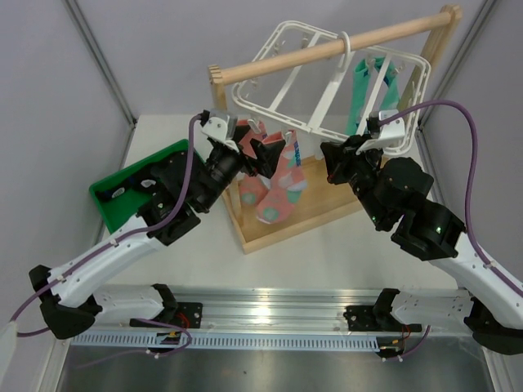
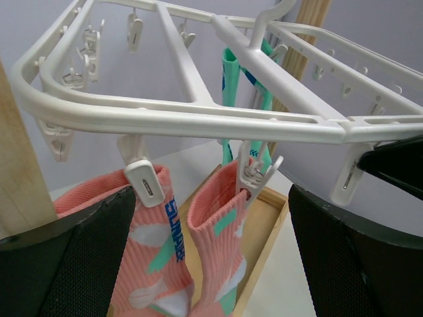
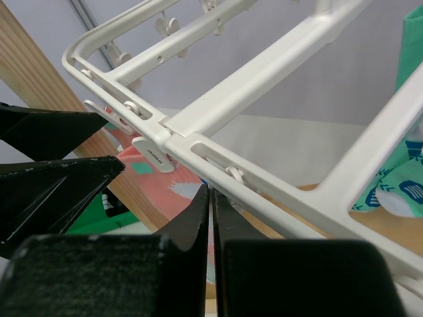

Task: Clip the socks to the hanger
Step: Open the clamp at the hanger.

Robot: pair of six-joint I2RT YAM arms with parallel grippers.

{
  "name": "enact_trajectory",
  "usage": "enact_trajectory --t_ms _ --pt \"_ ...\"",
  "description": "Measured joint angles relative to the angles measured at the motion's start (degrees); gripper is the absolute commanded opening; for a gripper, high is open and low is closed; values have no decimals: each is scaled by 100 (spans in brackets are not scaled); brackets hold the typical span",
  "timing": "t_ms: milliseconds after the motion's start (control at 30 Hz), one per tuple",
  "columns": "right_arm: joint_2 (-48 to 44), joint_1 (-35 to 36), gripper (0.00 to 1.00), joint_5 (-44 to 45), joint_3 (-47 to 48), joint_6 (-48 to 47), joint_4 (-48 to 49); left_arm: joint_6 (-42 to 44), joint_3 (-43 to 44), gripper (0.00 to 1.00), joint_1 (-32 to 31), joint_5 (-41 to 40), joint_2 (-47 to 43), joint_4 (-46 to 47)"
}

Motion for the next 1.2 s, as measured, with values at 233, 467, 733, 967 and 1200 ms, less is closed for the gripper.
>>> enact_trajectory --t_ms 233,467,733,967,1200 --pt "37 0 0 -144 55 103 -4 42 0 100 7 616 -275 -229" --pt "140 0 0 -439 170 212 0 87 11 100 20 1937 -647 -634" --pt "140 0 0 -680 192 295 39 87 271 100 -140 2726 -339 -1016" --pt "140 0 0 -793 192 380 39 179 599 95 -413 2492 516 -1086" --pt "125 0 0 -846 190 409 35 345 654 81 -529 1814 870 -892"
